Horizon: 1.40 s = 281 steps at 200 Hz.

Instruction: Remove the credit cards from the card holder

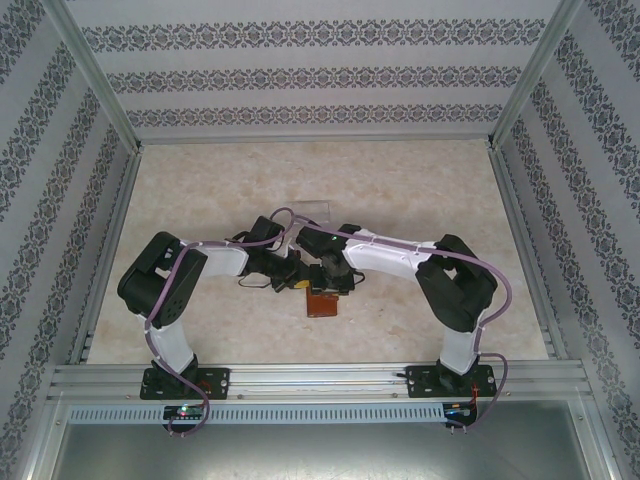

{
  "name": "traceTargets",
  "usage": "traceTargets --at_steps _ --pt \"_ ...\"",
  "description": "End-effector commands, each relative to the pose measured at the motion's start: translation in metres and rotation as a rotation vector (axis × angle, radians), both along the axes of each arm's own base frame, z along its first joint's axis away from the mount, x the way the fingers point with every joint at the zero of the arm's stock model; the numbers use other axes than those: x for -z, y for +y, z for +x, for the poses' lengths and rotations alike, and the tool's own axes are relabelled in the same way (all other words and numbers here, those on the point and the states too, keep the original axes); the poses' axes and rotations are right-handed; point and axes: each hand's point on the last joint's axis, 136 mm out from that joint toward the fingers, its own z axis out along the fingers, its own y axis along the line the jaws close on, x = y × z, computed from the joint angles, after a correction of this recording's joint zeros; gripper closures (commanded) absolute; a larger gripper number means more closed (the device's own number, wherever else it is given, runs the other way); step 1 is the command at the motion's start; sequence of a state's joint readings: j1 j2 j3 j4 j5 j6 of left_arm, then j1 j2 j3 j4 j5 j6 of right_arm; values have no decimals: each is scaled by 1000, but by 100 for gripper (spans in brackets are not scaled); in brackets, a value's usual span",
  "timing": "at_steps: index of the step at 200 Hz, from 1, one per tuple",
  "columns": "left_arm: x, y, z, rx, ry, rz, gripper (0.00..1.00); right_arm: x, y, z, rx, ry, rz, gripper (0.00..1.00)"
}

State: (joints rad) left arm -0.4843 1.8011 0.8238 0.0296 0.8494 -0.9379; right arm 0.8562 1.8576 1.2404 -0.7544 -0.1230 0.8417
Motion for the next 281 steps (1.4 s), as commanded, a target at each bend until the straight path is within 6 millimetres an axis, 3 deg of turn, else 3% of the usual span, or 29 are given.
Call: traceTargets --at_steps 1,82,170,243,281 --pt "19 2 -12 6 51 37 100 17 -7 -5 -3 19 -90 57" --pt "25 3 -14 16 64 52 100 27 -17 -7 -11 16 -167 66" --pt "35 14 -16 49 67 154 100 -3 -14 3 -1 -51 -115 82" --pt "41 29 -21 96 62 259 100 -21 -35 4 20 -80 -112 85" --pt "32 29 -15 103 41 273 100 -19 -48 1 36 -76 -112 74"
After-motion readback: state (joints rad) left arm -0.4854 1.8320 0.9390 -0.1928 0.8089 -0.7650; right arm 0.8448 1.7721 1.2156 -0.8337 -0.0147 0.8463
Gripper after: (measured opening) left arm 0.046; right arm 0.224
